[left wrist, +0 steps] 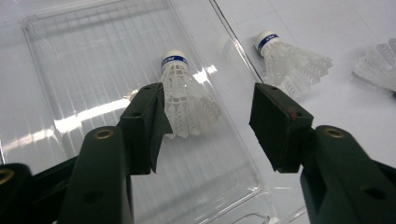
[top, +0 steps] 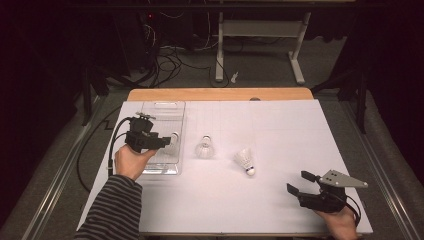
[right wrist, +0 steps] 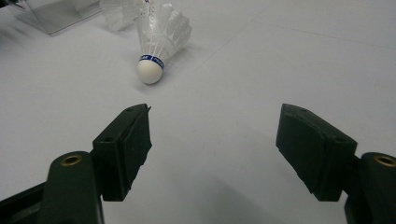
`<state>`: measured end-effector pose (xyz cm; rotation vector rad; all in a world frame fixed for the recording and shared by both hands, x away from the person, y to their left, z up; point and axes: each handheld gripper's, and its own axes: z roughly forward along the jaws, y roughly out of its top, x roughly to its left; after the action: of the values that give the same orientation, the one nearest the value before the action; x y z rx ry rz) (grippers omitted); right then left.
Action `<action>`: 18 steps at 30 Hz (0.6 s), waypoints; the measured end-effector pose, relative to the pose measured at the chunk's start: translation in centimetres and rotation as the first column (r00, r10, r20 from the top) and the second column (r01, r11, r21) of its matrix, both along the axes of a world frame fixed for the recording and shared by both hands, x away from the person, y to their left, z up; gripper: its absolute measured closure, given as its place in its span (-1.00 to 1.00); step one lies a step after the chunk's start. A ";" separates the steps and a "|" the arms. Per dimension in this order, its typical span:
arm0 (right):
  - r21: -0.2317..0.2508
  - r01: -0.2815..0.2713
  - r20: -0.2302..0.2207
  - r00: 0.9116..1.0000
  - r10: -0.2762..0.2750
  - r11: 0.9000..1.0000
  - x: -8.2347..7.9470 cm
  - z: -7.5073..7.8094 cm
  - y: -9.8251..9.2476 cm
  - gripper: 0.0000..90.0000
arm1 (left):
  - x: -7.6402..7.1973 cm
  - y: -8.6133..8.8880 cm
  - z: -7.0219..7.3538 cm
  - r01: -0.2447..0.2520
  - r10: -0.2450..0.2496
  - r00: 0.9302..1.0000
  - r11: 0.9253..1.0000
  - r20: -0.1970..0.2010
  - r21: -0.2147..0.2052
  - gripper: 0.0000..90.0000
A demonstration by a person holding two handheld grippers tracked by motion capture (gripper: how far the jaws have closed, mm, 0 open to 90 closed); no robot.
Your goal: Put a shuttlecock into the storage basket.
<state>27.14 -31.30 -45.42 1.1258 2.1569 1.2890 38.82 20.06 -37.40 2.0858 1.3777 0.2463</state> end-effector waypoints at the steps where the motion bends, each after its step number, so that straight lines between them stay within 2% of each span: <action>1: 0.000 0.000 0.000 1.000 0.000 1.000 0.0 0.0 0.0 -0.40 | -0.1 0.0 0.0 0.002 -0.002 1.000 1.000 0.001 -0.001 0.02; 18: -0.002 -0.001 0.000 1.000 0.001 1.000 0.0 0.0 0.0 -0.40 | -1.4 -0.1 0.2 0.030 -0.029 0.999 0.999 0.043 -0.033 -0.01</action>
<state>27.13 -31.29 -45.43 1.1241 2.1581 1.2876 37.44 20.01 -37.16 2.0600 1.3163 0.2517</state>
